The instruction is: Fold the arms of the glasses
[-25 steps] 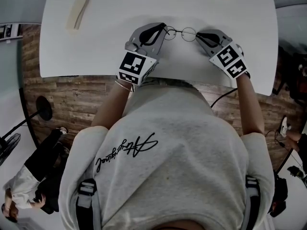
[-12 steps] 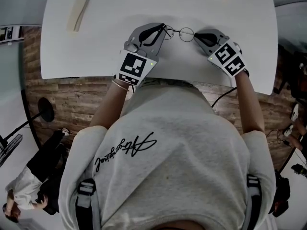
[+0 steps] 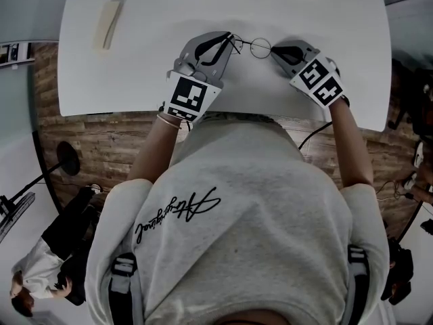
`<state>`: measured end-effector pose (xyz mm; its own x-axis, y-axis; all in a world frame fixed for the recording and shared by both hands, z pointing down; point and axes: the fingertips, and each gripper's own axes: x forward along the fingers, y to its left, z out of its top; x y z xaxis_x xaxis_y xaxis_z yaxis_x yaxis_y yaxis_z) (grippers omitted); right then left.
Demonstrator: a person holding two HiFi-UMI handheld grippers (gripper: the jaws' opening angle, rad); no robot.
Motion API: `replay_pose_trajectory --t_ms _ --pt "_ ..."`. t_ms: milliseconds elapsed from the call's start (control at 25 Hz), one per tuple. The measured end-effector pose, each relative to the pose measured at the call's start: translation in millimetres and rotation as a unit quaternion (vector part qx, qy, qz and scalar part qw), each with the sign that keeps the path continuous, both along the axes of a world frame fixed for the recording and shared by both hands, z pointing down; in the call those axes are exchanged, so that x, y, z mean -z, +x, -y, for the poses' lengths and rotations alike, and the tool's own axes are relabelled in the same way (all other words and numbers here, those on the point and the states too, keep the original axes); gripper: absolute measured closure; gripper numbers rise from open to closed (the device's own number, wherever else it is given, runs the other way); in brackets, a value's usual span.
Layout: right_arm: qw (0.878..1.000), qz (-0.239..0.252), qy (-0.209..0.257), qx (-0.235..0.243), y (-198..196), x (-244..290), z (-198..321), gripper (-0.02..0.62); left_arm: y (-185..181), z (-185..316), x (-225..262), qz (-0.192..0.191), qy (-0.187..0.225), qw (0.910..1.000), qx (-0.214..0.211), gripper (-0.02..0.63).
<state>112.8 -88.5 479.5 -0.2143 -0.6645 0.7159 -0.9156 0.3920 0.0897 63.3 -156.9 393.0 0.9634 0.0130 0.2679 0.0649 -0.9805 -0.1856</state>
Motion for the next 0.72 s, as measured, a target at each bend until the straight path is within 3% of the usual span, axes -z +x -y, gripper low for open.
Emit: replay_pose_trajectory --t_ms 720 --pt "1.000 0.004 -0.002 -0.013 1 0 0 0.584 4 -17 4 0.025 0.106 0.9934 -0.038 0.594"
